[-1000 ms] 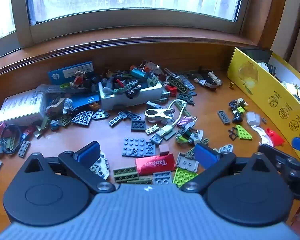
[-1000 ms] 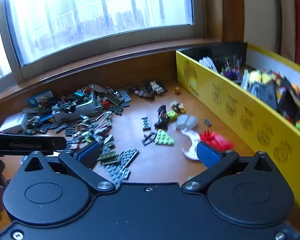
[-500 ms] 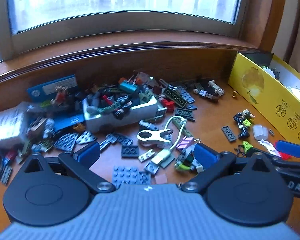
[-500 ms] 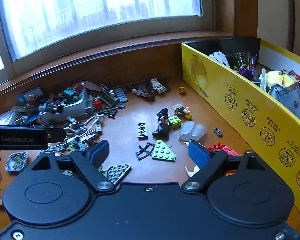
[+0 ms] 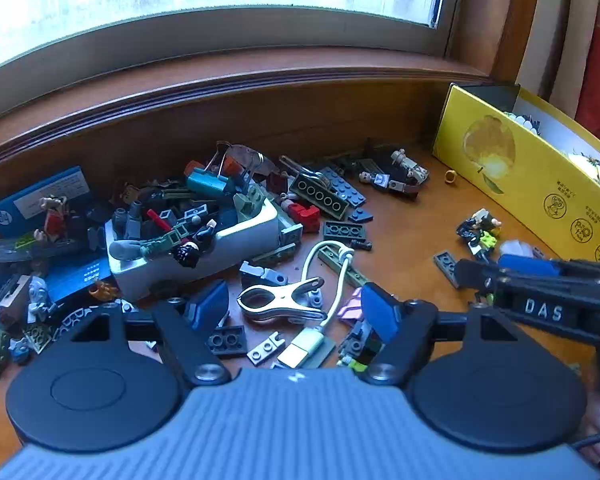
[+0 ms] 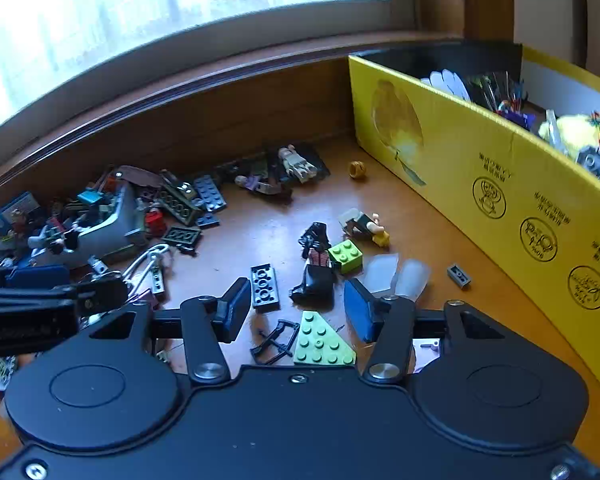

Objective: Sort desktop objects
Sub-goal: 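Grasp the silver clip with the left gripper while the right grasps a black minifigure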

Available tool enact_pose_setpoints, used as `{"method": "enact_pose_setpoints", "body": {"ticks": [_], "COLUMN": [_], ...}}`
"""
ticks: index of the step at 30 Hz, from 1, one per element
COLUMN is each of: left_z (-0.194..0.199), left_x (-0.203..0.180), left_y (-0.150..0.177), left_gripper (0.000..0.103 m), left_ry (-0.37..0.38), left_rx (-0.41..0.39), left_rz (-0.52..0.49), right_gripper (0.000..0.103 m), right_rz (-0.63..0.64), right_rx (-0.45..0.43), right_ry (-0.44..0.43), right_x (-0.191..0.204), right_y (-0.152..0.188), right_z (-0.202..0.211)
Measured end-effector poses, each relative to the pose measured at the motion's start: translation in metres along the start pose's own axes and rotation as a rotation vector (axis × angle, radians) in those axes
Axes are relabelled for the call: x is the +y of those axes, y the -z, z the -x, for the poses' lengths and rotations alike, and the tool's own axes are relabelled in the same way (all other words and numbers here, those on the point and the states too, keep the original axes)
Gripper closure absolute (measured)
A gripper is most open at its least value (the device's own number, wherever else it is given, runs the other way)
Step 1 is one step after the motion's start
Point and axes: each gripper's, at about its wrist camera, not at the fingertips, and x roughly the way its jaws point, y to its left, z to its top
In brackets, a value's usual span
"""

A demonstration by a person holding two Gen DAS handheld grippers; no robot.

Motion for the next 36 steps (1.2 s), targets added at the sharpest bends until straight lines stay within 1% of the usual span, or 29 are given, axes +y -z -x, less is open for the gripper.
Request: {"method": "enact_pose_setpoints", "body": {"ticks": [4, 6, 7, 8, 9, 10, 11, 12, 13, 18, 24, 36], "left_z": [-0.006, -0.008, -0.010, -0.009, -0.009, -0.009, -0.008, -0.008, -0.007, 0.003, 0.019, 0.055], "left_x": [0.006, 0.008, 0.008, 0.008, 0.007, 0.006, 0.006, 0.006, 0.007, 0.001, -0.005, -0.016], "left_y": [0.000, 0.001, 0.002, 0.003, 0.003, 0.003, 0.003, 0.002, 0.002, 0.002, 0.000, -0.003], "left_gripper": [0.021, 0.022, 0.027, 0.033, 0.036, 0.043, 0.049, 0.049, 0.049, 0.049, 0.049, 0.049], "left_ry": [0.020, 0.031, 0.036, 0.030, 0.028, 0.029, 0.033, 0.046, 0.058, 0.063, 0.081, 0.123], "left_rx": [0.000, -0.001, 0.005, -0.002, -0.006, -0.008, -0.007, -0.004, -0.001, -0.028, -0.061, -0.123], "left_rz": [0.028, 0.025, 0.022, 0.014, 0.004, -0.004, -0.007, -0.003, 0.003, -0.025, -0.042, -0.078], "right_gripper": [0.053, 0.054, 0.055, 0.058, 0.062, 0.064, 0.071, 0.078, 0.081, 0.081, 0.081, 0.081], "right_rz": [0.008, 0.015, 0.021, 0.027, 0.033, 0.034, 0.029, 0.023, 0.018, 0.008, 0.005, -0.016], "right_rx": [-0.006, -0.012, -0.016, -0.020, -0.025, -0.029, -0.033, -0.034, -0.035, -0.045, -0.078, -0.153], "right_ry": [0.008, 0.016, 0.022, 0.029, 0.038, 0.042, 0.041, 0.041, 0.042, 0.043, 0.037, 0.056], "right_x": [0.000, 0.002, 0.002, 0.003, 0.004, 0.004, 0.003, 0.003, 0.003, 0.002, 0.007, 0.010], "right_y": [-0.003, -0.003, -0.003, -0.003, -0.002, -0.002, -0.002, -0.002, -0.003, -0.002, -0.004, 0.005], "right_z": [-0.005, -0.007, -0.008, -0.008, -0.009, -0.009, -0.009, -0.008, -0.008, 0.000, 0.020, 0.080]}}
